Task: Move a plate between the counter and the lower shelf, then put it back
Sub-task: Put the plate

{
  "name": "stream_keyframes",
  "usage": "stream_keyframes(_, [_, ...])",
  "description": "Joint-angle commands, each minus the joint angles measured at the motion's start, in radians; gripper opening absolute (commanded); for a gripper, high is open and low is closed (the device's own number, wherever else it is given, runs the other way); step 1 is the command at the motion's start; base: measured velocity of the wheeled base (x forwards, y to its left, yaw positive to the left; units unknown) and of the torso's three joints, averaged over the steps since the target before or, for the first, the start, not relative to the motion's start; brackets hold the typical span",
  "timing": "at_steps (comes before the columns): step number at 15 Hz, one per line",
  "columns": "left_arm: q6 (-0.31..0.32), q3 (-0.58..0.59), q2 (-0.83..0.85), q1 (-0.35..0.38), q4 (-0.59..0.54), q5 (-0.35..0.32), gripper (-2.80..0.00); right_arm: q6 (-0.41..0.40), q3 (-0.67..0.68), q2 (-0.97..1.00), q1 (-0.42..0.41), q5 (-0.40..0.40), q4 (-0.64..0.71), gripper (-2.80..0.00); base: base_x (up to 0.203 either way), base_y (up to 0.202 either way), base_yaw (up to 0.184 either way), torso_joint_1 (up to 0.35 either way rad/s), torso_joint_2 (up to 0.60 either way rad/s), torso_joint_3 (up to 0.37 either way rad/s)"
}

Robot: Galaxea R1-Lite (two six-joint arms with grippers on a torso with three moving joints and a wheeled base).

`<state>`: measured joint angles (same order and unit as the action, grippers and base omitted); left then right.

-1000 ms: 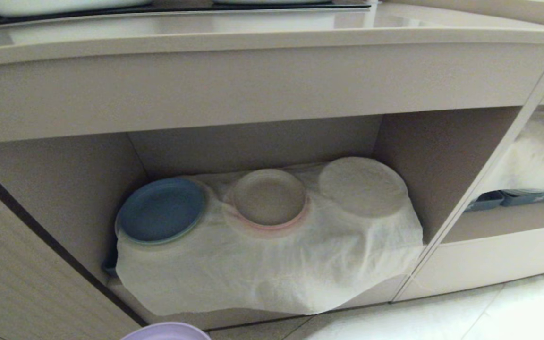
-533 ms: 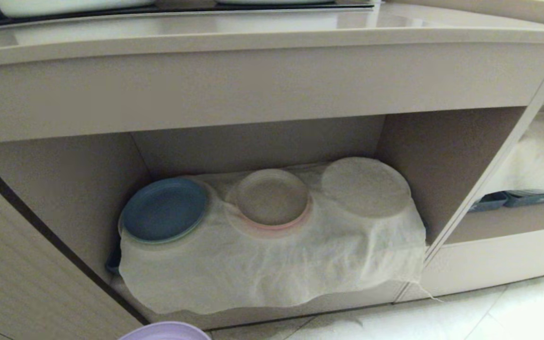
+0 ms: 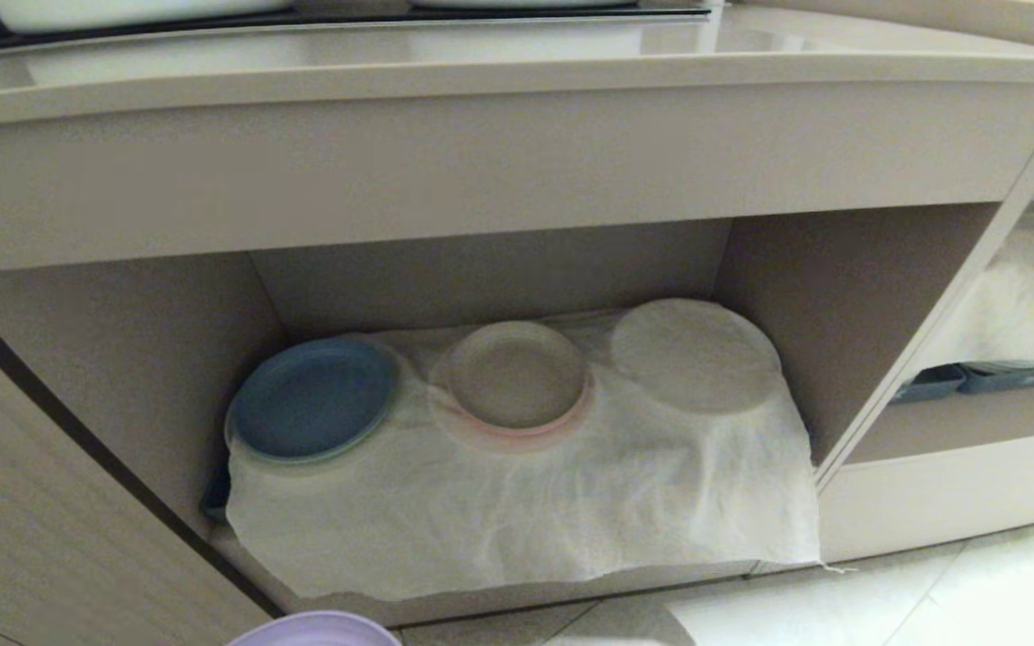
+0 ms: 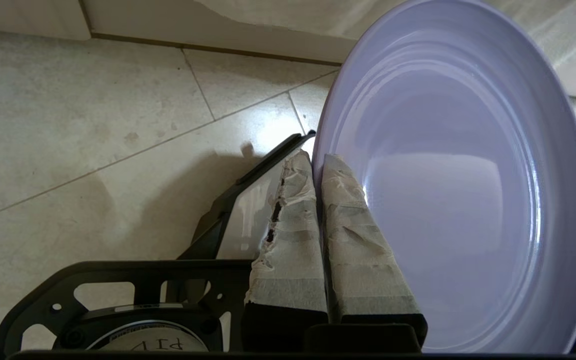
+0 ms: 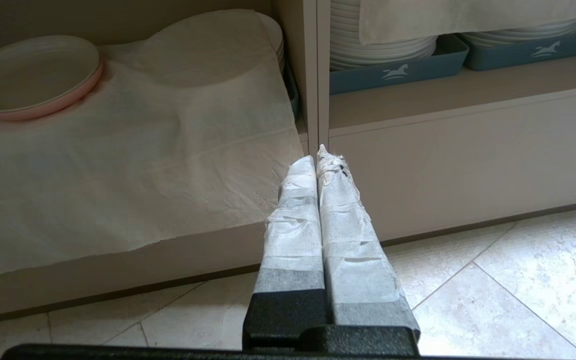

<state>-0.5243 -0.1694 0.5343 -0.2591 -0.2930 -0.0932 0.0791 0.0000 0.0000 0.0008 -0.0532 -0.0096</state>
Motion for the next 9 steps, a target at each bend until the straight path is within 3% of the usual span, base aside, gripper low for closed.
stream_keyframes(1, [-0.003,0.001,-0.002,0.000,-0.002,0.000,-2.80,0.001,0.000,0.000,-0.001,0.000,0.000,-2.80,0.000,0.000,0.000,0.000,0.00,0.000])
stream_keyframes(9, [-0.003,-0.001,-0.002,0.000,-0.002,0.001,-2.80,0.001,0.000,0.000,0.001,0.000,-0.001,-2.80,0.000,0.000,0.000,0.000,0.00,0.000])
